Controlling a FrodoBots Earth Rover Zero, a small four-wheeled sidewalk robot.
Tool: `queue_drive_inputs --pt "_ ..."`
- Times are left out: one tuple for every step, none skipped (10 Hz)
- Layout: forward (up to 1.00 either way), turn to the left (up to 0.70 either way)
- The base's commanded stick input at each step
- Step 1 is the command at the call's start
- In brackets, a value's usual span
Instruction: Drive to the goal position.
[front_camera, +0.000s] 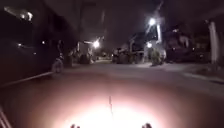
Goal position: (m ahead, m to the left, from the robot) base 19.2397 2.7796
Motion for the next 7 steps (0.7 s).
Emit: queue_drive_inputs --pt "1.0 0.0" --pt "1.0 0.0" --pt "1.0 0.0" --pt "1.0 0.0" --pt "1.0 0.0" --pt "1.0 0.0" --pt "1.0 0.0"
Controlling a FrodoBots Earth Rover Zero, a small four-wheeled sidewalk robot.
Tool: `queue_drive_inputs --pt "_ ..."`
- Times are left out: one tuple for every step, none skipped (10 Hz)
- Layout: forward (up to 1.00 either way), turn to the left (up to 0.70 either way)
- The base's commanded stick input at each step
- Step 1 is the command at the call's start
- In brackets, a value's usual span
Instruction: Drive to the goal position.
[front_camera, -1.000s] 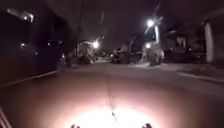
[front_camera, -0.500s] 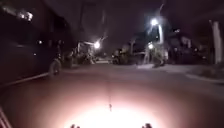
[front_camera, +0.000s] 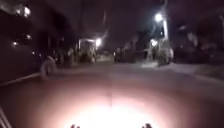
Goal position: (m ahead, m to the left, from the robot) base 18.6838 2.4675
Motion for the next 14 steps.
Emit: queue_drive_inputs --pt "1.0 0.0" --pt "1.0 0.0" --pt "1.0 0.0" --pt "1.0 0.0" --pt "1.0 0.0" --pt "1.0 0.0" --pt "1.0 0.0" --pt "1.0 0.0" --pt "1.0 0.0" --pt "1.0 0.0" --pt "1.0 0.0" --pt "1.0 0.0" --pt "1.0 0.0" --pt "1.0 0.0"
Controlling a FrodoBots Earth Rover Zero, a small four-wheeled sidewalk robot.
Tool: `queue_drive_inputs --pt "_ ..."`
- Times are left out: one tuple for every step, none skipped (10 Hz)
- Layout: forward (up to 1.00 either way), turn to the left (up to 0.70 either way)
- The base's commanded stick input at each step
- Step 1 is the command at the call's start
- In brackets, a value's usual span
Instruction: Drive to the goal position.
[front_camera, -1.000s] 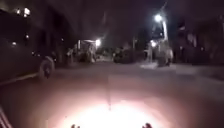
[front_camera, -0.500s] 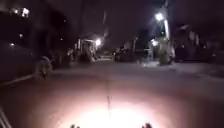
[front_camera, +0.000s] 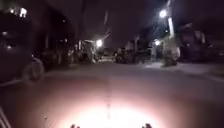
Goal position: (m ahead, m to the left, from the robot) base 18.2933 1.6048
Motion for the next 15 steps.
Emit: queue_drive_inputs --pt "1.0 0.0" --pt "1.0 0.0" --pt "1.0 0.0" --pt "1.0 0.0" --pt "1.0 0.0" --pt "1.0 0.0" --pt "1.0 0.0" --pt "1.0 0.0" --pt "1.0 0.0" --pt "1.0 0.0" --pt "1.0 0.0" --pt "1.0 0.0" --pt "1.0 0.0" --pt "1.0 0.0" --pt "1.0 0.0"
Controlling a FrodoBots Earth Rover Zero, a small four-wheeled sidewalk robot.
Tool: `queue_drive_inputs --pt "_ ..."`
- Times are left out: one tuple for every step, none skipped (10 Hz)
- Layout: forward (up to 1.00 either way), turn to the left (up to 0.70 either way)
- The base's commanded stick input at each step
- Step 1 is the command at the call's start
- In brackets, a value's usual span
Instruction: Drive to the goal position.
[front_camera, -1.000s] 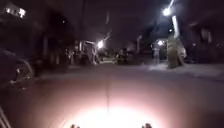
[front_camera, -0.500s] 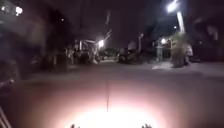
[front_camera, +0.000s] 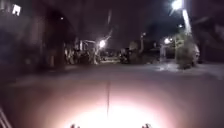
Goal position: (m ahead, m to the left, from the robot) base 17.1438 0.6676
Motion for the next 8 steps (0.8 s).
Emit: queue_drive_inputs --pt "1.0 0.0" --pt "1.0 0.0" --pt "1.0 0.0" --pt "1.0 0.0" --pt "1.0 0.0" --pt "1.0 0.0" --pt "1.0 0.0" --pt "1.0 0.0"
